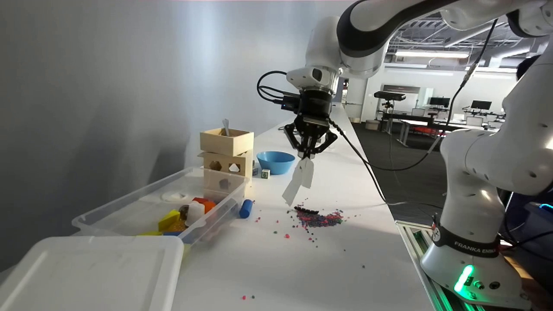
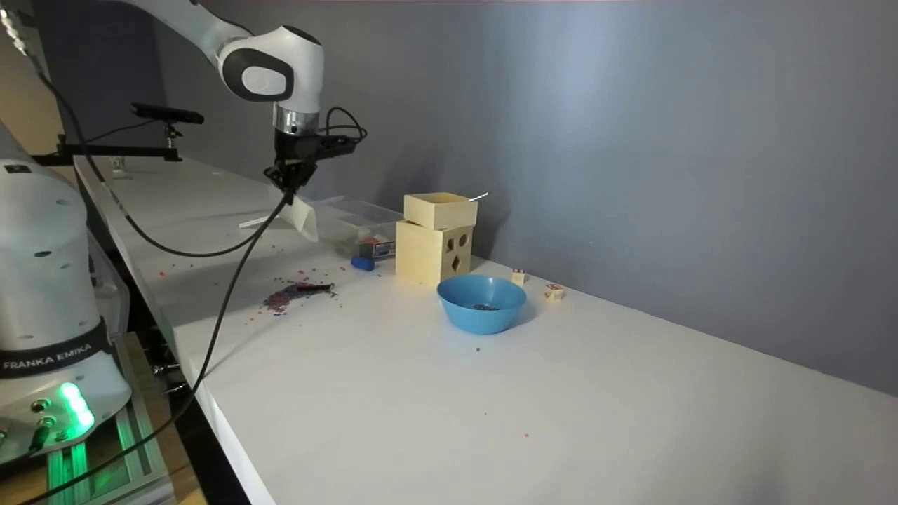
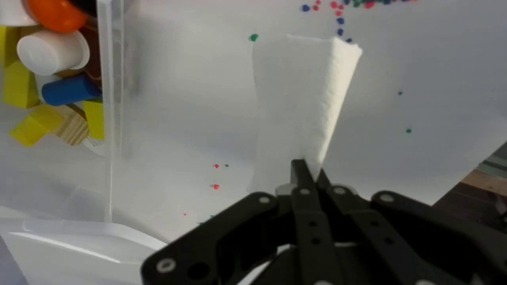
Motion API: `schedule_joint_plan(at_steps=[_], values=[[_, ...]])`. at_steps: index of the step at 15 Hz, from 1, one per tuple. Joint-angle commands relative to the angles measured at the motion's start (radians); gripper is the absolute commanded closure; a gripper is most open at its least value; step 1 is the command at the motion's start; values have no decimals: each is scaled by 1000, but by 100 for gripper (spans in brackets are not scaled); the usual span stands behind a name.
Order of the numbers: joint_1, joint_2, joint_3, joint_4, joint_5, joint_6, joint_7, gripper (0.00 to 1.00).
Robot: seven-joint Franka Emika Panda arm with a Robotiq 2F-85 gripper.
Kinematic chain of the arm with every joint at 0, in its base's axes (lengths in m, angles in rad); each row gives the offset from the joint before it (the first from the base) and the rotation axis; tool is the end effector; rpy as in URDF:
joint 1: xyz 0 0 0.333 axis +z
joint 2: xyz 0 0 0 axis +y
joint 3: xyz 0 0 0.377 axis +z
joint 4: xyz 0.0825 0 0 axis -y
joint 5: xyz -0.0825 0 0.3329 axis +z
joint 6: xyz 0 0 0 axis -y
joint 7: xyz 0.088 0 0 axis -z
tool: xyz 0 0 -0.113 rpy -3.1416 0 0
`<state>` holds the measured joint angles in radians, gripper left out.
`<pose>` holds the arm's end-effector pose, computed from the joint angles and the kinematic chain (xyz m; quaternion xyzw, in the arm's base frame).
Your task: Use the white napkin to wipe the cereal on the counter to the left.
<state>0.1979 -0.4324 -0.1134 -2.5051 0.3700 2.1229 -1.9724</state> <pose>0.3417 0.0420 0.5164 -0.5809 -0.7931 -0.1595 0.0904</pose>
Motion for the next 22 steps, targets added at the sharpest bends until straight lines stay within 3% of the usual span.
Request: schedule_joint_plan(at_steps=[1, 5, 10, 11, 12, 15, 22], values=[[37, 123, 12, 77, 4, 55, -173, 100], [48, 199, 37, 123, 18, 63, -372, 100], [59, 198, 88, 100, 76, 89, -611, 100], [61, 203, 89, 114, 124, 47, -627, 100], [29, 203, 103, 109, 64, 63, -560, 98], [38, 203, 115, 109, 100, 58, -592, 100], [202, 238, 289, 30, 224, 437, -677, 100]])
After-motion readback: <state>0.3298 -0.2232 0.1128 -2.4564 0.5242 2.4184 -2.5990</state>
